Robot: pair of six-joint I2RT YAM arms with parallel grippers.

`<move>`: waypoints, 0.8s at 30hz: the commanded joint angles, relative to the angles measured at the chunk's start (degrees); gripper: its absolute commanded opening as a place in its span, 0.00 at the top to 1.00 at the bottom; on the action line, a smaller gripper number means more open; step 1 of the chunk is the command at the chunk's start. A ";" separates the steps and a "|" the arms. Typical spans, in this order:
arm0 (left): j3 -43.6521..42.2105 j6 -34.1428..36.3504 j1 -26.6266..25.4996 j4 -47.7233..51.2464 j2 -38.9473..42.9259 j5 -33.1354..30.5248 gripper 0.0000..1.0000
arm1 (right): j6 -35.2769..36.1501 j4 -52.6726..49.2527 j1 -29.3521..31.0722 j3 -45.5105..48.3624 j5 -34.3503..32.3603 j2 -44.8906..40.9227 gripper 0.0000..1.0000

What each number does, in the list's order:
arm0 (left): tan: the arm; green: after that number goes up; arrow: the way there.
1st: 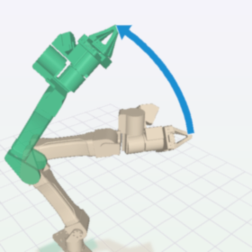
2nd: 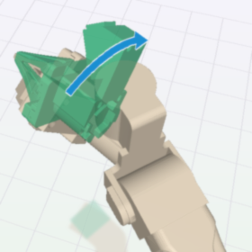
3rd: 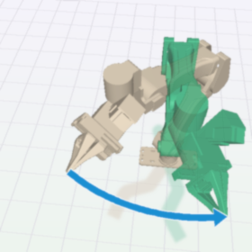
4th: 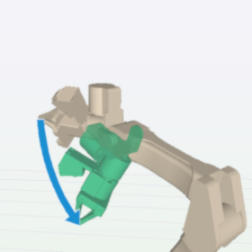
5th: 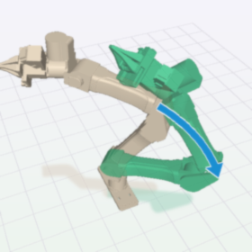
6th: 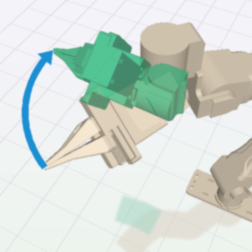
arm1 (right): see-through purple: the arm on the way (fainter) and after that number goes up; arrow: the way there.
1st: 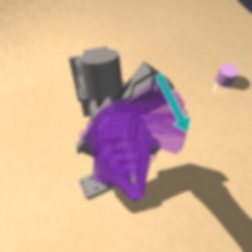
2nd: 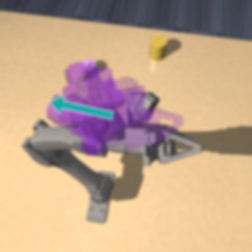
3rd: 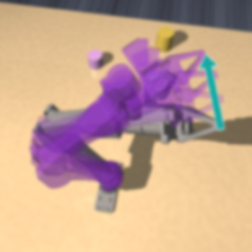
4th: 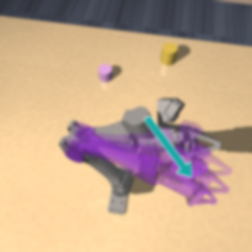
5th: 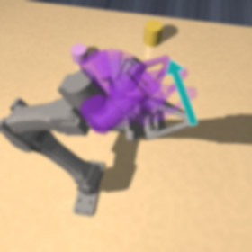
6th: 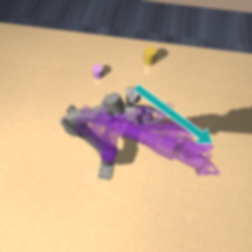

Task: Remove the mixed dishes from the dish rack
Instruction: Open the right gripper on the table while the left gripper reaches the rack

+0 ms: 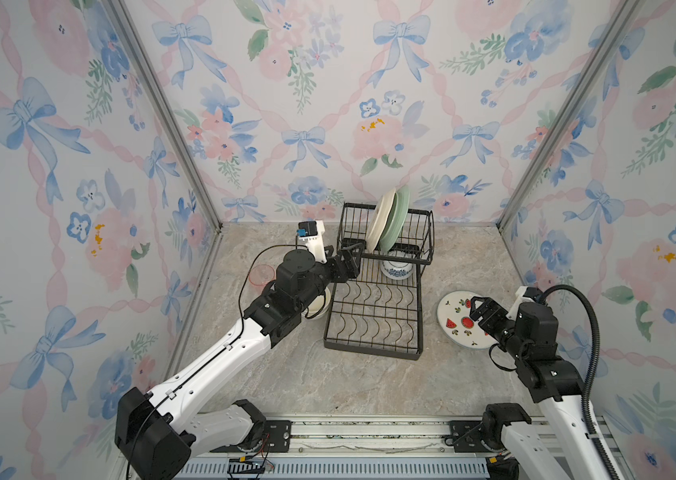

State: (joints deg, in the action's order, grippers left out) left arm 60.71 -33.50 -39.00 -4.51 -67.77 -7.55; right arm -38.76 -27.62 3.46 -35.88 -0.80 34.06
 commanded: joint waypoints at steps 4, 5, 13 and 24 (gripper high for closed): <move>6.45 15.12 -4.71 1.69 -2.22 -7.20 0.20 | 2.57 -5.31 0.56 2.69 1.99 -3.18 0.11; 6.85 15.19 -4.98 1.52 -2.57 -7.62 0.22 | 3.93 -5.39 0.56 3.12 1.98 -3.74 0.11; 13.71 19.28 -7.74 2.93 -11.64 -11.16 0.23 | 5.16 -8.65 0.56 2.75 1.23 -7.48 0.11; 21.15 20.09 -9.50 5.57 -21.52 -20.76 0.23 | 6.20 -14.24 0.57 0.49 -0.43 -13.05 0.07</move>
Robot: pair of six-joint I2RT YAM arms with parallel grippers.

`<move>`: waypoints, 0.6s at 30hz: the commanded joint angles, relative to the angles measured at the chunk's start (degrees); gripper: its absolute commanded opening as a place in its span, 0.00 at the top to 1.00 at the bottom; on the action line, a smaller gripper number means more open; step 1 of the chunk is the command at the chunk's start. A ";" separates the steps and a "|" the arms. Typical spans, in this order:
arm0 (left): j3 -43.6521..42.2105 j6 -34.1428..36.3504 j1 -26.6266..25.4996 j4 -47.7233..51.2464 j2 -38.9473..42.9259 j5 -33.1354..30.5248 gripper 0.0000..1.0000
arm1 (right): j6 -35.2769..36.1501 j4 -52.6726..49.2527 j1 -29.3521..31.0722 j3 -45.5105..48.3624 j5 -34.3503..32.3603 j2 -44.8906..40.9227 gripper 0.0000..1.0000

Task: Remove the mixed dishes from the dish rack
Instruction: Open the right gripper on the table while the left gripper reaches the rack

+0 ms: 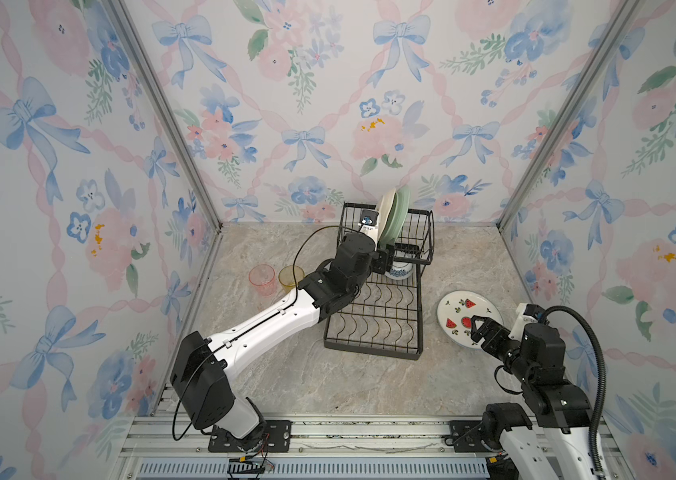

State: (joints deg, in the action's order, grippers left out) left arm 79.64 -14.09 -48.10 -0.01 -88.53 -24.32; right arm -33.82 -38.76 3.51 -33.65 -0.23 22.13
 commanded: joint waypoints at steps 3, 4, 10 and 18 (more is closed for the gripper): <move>3.08 0.38 -0.46 1.06 -1.92 -5.47 0.31 | 1.57 -4.52 0.49 -2.13 -2.09 -2.19 0.06; 3.44 0.52 -0.49 1.11 -2.39 -6.08 0.33 | 1.80 -4.88 0.47 -2.22 -2.31 -2.50 0.05; 5.77 1.82 -0.45 1.11 -5.24 -6.80 0.45 | 2.53 -6.12 0.45 -2.52 -3.02 -3.32 0.04; 8.47 3.19 -0.24 0.68 -8.81 -9.02 0.45 | 2.64 -7.54 0.45 -3.18 -3.54 -3.74 0.03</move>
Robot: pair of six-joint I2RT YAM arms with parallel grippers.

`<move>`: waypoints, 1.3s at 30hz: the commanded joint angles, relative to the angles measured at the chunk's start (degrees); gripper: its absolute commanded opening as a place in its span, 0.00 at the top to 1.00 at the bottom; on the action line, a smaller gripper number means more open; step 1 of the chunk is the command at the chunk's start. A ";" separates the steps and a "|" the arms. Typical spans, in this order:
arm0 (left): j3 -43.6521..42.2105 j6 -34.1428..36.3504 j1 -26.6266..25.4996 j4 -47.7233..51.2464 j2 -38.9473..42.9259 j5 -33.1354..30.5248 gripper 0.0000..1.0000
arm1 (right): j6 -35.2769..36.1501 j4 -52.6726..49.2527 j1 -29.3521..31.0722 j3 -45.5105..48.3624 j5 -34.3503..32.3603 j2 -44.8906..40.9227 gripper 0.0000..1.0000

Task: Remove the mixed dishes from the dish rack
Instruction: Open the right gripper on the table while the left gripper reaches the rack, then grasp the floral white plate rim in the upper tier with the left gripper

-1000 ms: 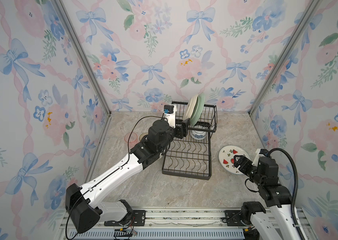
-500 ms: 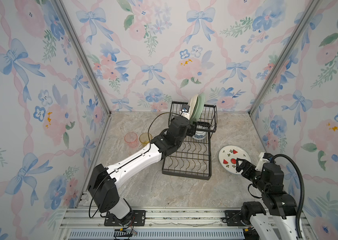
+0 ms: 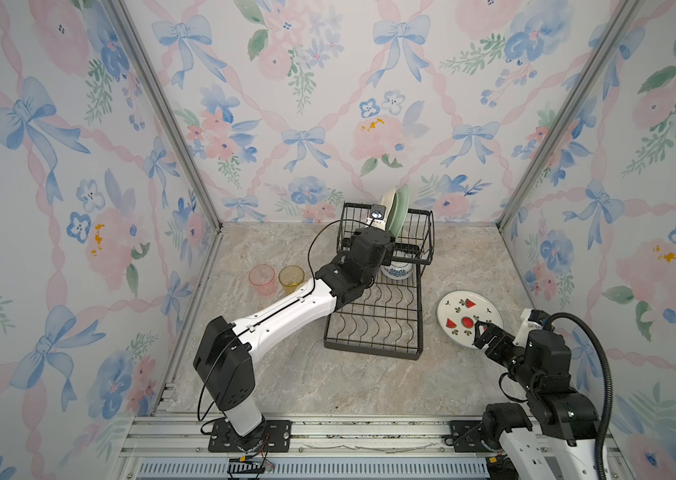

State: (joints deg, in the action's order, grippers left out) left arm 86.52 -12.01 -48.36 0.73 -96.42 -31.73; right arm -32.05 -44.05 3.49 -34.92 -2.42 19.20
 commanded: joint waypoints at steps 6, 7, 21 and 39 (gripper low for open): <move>1.52 -0.52 1.68 -0.82 -1.54 1.44 0.50 | 0.51 -2.53 0.45 -1.70 -3.03 -1.27 0.02; 1.47 -0.79 1.90 -0.97 -1.56 1.49 0.50 | 0.61 -2.53 0.47 -1.69 -3.07 -1.27 0.02; 2.05 -1.18 3.80 -1.79 -3.01 4.62 0.67 | 0.16 -2.79 0.38 -1.61 -4.57 -0.57 0.00; 4.81 4.31 3.63 -1.96 -3.77 -1.42 0.87 | -0.09 -2.88 0.16 -1.56 -5.14 -0.37 0.01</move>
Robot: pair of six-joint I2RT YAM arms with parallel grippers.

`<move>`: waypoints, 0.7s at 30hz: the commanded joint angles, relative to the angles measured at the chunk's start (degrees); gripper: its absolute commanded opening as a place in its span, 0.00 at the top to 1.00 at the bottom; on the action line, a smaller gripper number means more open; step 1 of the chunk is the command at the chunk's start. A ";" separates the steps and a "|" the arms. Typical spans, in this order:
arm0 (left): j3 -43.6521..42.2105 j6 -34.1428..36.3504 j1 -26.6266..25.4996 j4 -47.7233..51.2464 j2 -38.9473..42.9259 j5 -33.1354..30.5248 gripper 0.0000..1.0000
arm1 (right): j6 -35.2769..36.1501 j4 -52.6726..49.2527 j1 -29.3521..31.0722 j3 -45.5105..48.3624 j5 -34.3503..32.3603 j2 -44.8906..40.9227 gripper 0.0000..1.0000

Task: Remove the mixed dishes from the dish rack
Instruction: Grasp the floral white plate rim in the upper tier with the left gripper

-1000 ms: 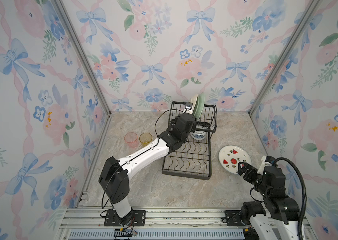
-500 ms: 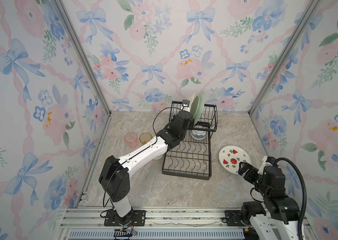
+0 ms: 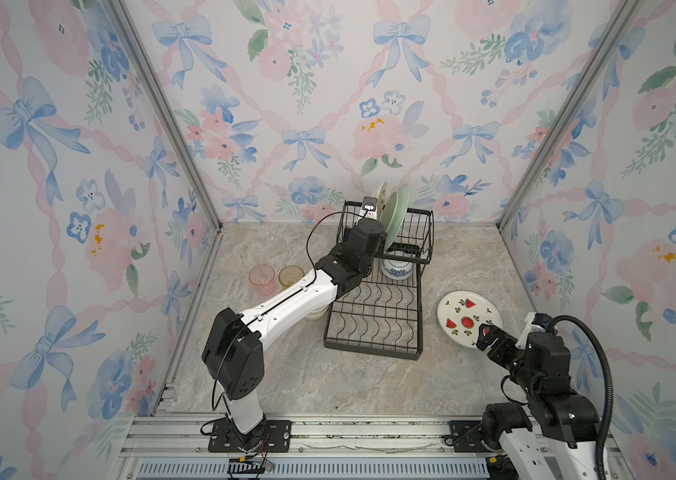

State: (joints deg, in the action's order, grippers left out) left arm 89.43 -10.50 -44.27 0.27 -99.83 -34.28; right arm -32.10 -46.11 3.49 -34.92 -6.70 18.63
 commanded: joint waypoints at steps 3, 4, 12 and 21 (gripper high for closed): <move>2.12 3.99 -0.55 -2.69 -0.07 0.37 0.90 | -0.11 -0.83 0.07 -1.56 -0.94 0.18 0.01; 2.22 4.61 -0.59 -3.39 0.07 0.00 0.98 | -0.15 -0.83 0.09 -1.65 -0.88 0.18 0.01; 5.66 7.03 -1.94 -5.70 -1.01 -4.68 1.00 | 0.05 -1.00 0.03 -1.75 -0.97 0.09 0.01; 5.63 10.51 -4.05 -11.44 0.27 -8.94 1.00 | 0.34 -0.65 -0.09 -1.58 -0.55 0.36 0.01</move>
State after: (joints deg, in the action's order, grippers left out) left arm 92.62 -2.50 -46.72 -3.20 -101.21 -43.92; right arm -32.10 -46.11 3.49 -34.92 -6.70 18.65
